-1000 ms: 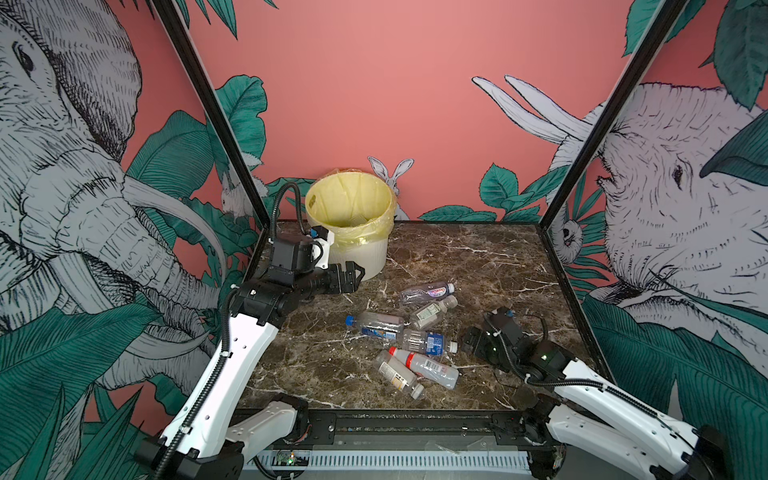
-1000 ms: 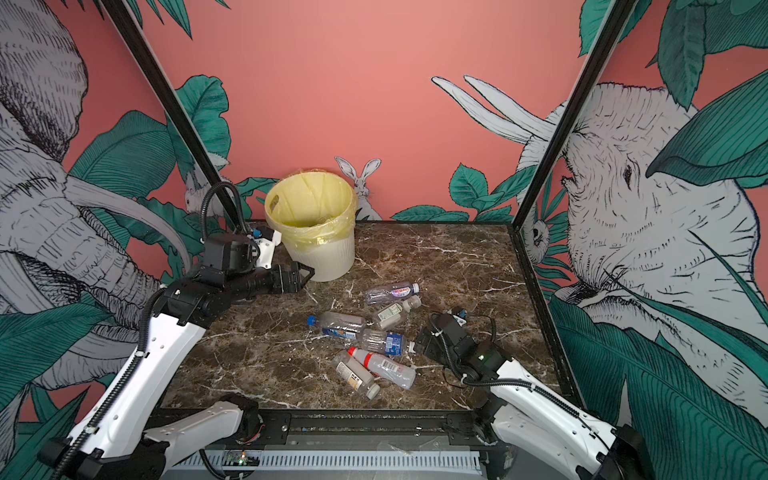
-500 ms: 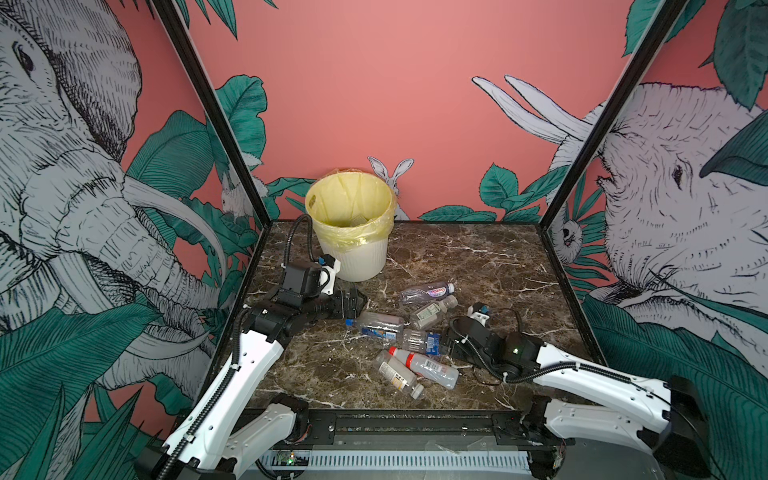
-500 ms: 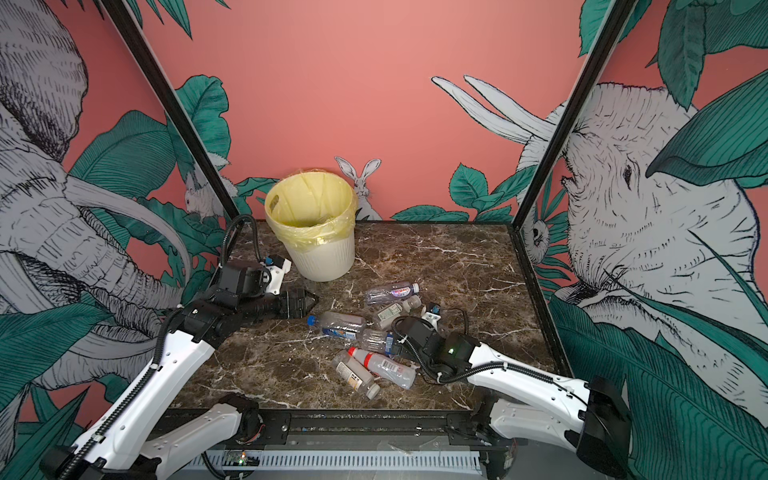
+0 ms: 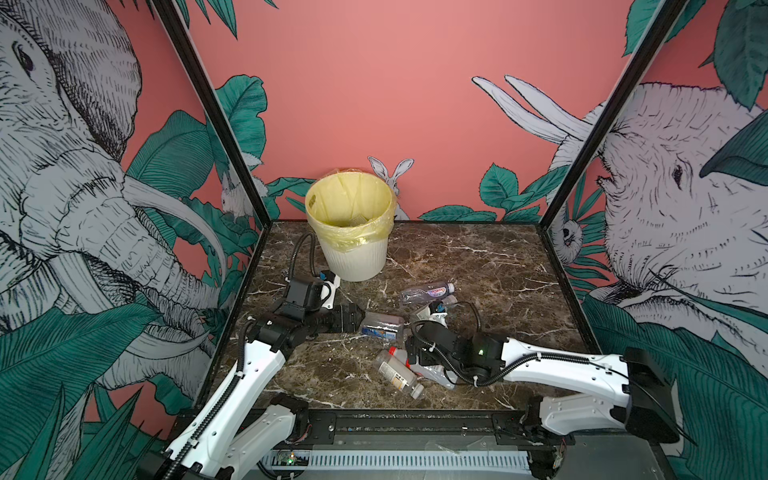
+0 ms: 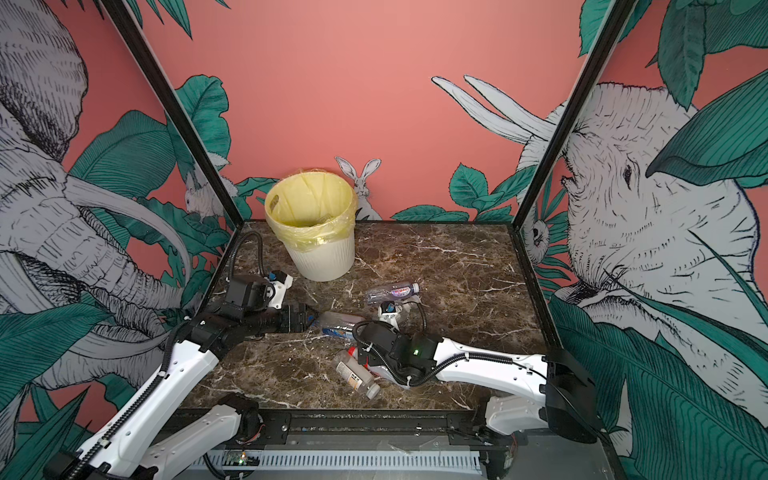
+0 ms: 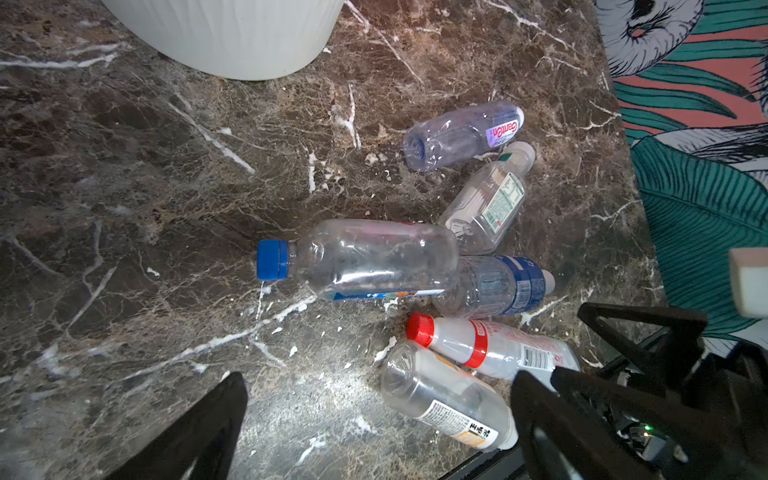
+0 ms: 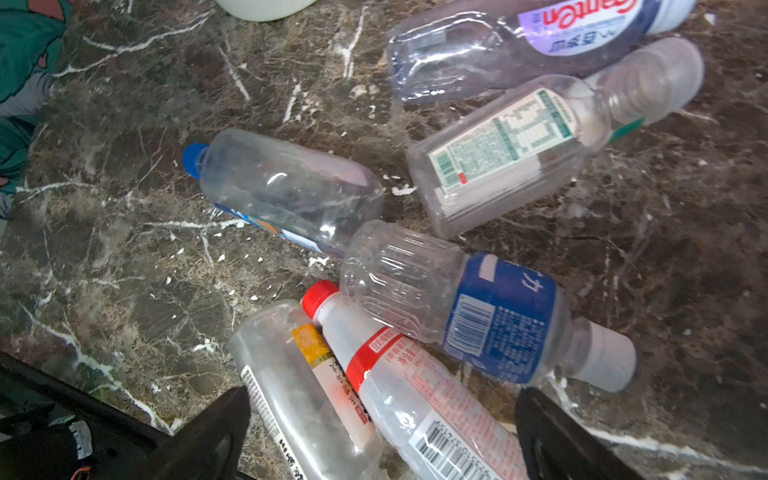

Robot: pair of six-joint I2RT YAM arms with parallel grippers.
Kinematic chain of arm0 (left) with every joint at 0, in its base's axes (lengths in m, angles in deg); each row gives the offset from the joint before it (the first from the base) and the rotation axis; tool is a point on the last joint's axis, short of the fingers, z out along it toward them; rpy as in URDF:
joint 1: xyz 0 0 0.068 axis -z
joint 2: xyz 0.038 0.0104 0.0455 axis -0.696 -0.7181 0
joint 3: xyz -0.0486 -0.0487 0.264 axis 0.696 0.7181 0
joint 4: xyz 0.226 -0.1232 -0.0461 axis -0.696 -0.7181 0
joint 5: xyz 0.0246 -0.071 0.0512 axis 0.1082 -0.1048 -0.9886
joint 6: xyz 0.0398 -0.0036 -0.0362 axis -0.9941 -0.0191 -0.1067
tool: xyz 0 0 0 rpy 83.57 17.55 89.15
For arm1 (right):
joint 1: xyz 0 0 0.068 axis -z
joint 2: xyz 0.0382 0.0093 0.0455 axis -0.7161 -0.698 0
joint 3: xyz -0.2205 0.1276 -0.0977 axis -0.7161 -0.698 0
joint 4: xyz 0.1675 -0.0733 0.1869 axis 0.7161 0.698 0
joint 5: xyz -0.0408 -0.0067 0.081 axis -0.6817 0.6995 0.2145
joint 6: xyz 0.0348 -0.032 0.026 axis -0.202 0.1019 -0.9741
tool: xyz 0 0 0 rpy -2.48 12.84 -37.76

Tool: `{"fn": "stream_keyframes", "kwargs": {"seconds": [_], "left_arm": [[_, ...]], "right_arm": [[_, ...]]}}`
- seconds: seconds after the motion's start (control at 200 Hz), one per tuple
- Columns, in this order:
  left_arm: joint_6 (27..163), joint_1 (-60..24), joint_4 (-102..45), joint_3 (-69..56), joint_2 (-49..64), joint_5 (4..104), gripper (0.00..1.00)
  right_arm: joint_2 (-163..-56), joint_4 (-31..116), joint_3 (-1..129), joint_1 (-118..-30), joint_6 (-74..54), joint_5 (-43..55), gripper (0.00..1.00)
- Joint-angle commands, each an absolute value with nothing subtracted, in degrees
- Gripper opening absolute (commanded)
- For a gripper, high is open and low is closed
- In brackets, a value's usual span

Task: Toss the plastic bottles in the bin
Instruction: 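Reach the right gripper to the orange-labeled clear bottle nearest the robot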

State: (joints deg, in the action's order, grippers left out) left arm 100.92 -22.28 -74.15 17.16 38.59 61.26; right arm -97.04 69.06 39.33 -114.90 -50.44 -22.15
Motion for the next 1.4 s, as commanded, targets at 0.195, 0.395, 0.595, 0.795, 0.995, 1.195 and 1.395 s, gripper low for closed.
{"fn": "stream_keyframes", "kwargs": {"seconds": [0.195,0.395,0.595,0.795,0.995,1.195,1.395], "left_arm": [[100.95,-22.13,-75.09,18.50,40.97,57.09,0.99],[102.75,-22.13,-74.04,19.97,40.91,58.12,0.99],[102.59,-22.15,-74.97,21.09,43.09,55.01,0.99],[103.68,-22.14,-75.17,22.55,43.74,53.72,0.99],[103.74,-22.13,-75.36,22.96,44.22,52.76,1.00],[103.62,-22.13,-74.70,22.48,43.72,53.41,0.99],[103.26,-22.16,-74.61,22.20,43.33,53.23,0.99]], "right_arm": [[-101.00,63.08,40.67,-116.11,-40.20,-17.03,0.99],[-103.16,61.94,40.89,-118.25,-36.42,-17.78,0.99],[-105.82,58.85,40.60,-119.21,-35.08,-14.40,0.98],[-109.20,58.72,42.69,-120.26,-32.89,-13.18,0.96],[-110.37,60.27,43.81,-120.62,-32.12,-13.11,0.90],[-110.78,60.18,43.13,-120.97,-33.16,-12.67,0.80],[-112.27,60.52,43.17,-121.55,-34.12,-12.45,0.79]]}}
